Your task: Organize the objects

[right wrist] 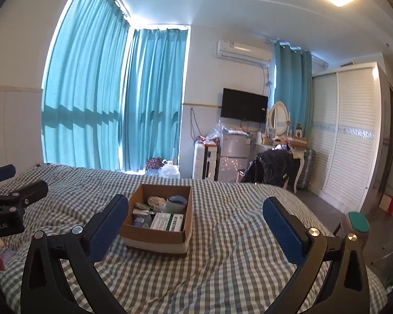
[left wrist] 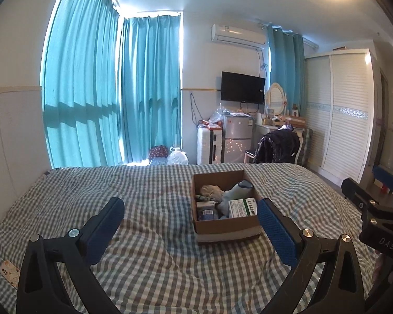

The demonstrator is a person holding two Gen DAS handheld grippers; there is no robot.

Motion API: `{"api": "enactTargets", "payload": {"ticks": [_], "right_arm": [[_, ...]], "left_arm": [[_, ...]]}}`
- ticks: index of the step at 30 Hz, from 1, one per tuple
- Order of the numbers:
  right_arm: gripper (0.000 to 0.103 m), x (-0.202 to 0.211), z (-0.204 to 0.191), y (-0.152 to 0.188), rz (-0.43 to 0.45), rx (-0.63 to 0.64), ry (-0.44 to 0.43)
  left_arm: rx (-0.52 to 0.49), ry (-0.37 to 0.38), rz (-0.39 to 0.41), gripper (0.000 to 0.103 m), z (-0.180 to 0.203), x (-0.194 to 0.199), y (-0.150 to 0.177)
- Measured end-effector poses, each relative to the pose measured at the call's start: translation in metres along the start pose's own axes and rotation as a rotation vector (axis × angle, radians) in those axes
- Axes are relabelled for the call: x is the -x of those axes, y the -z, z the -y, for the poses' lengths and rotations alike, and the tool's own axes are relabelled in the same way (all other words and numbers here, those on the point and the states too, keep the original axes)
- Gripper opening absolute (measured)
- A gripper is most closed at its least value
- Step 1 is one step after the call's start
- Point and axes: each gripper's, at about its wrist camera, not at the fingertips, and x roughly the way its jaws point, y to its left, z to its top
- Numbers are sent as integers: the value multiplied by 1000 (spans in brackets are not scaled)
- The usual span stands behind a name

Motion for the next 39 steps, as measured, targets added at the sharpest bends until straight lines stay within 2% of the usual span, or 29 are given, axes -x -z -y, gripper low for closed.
{"api": "enactTargets", "payload": {"ticks": [3, 7, 11, 39], "right_arm": [[103, -4, 5, 7, -23, -22, 10], [103, -7, 7, 10, -40, -29, 3], [103, -9, 6, 11, -49, -22, 14], [103, -7, -4, 9, -59, -8, 12]], "left_arm": [[27, 21, -25, 103, -1, -4, 3], [-7, 3, -22, 103, 7, -4, 7], [-27, 16, -21, 103, 12, -2, 7], [-13, -7, -49, 103, 7, -4, 10]]}}
